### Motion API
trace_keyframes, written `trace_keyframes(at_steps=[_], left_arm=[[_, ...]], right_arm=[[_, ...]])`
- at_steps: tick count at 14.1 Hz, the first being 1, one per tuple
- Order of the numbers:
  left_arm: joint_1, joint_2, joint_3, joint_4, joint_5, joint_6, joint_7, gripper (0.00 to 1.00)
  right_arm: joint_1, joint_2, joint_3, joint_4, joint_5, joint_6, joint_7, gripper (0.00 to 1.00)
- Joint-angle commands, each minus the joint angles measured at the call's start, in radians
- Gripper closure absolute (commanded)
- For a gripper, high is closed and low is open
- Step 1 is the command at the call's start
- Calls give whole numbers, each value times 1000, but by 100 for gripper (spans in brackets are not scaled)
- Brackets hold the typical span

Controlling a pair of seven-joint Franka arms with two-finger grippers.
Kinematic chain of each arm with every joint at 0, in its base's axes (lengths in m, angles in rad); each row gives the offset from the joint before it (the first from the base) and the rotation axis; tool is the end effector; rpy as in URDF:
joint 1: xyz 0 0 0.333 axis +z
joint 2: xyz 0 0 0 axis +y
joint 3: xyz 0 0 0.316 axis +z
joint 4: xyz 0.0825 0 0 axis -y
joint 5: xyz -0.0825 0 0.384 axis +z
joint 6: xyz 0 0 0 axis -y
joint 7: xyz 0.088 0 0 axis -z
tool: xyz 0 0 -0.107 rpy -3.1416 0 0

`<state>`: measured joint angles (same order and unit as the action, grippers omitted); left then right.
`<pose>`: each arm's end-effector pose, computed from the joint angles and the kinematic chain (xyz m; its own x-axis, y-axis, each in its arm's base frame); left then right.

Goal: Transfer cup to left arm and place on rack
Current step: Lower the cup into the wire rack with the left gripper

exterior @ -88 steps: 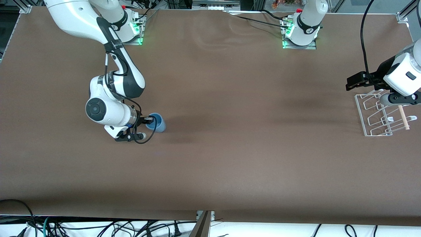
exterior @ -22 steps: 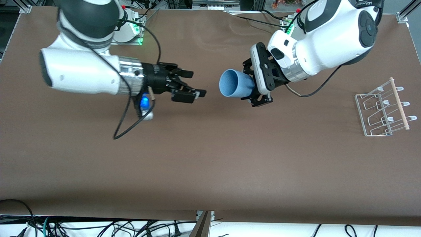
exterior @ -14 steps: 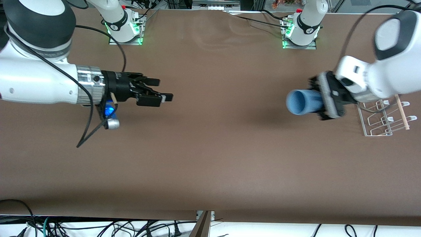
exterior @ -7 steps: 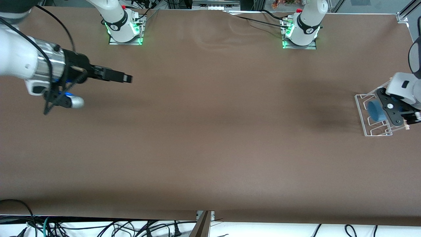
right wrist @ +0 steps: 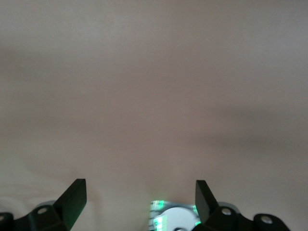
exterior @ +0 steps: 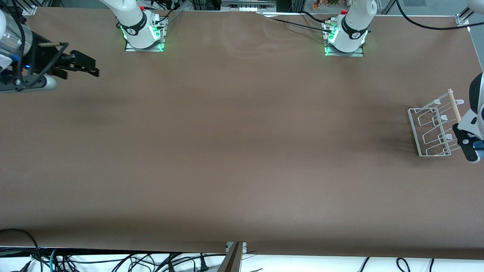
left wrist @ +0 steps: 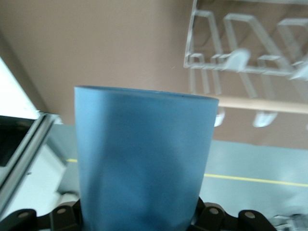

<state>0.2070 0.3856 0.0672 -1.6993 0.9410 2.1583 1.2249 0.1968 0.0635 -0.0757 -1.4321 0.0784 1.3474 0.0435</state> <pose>0.6414 0.2092 0.3933 0.1125 -0.6826 -0.7221 -0.9924 -0.0408 -0.1161 0.5449 0.0776 0.6359 0.9843 0.0930 -0.1499 0.0838 -0.9942 -0.0668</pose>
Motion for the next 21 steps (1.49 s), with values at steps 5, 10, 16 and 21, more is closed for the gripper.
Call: trace_keyframes(at_steps=[5, 10, 16, 21], left_arm=[[-8, -20, 6, -124, 422, 205, -53, 100], [-8, -63, 8, -225, 576, 227, -51, 100], [-4, -166, 19, -390, 665, 227, -106, 100], [-4, -180, 42, -457, 828, 229, -278, 100]], right_arm=[[1, -1, 8, -44, -118, 125, -100, 0], [10, 30, 11, -25, -150, 154, -134, 0], [33, 36, 16, -27, -149, 150, -117, 0], [29, 36, 16, -30, -146, 150, -116, 0]])
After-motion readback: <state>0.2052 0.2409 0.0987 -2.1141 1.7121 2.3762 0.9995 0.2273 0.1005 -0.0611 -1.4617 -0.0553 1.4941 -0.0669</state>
